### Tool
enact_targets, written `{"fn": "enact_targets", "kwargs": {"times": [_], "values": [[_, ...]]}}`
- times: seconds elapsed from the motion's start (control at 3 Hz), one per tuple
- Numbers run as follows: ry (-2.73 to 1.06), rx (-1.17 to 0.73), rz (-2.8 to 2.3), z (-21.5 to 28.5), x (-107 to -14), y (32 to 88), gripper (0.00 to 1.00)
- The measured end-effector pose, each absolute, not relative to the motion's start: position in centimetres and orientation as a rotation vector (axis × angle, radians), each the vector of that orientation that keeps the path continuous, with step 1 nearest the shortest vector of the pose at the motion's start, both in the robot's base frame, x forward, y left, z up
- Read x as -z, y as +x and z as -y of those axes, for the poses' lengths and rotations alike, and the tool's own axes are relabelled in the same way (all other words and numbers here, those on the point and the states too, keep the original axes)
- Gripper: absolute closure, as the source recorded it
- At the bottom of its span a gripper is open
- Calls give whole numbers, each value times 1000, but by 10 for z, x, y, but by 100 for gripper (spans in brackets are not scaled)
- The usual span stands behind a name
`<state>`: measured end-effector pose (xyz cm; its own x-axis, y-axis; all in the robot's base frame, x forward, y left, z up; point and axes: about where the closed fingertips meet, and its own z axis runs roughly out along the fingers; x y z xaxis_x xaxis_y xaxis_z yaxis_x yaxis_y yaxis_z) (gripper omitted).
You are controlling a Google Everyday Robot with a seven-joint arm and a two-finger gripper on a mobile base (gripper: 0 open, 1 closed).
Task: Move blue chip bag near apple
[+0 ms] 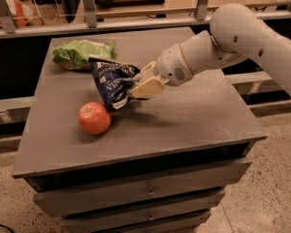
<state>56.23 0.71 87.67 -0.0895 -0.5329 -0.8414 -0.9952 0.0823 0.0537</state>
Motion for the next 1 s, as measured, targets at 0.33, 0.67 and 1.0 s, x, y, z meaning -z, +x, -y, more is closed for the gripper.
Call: {"fn": "enact_targets", "kwargs": {"times": [0.33,0.67,1.0], "values": [[-1531,-905,-1697,-11,-876,562,12],[-1537,-914,-1692,-11,-876,560,0],[-1526,-882,-1701,4,-883,563,0]]}}
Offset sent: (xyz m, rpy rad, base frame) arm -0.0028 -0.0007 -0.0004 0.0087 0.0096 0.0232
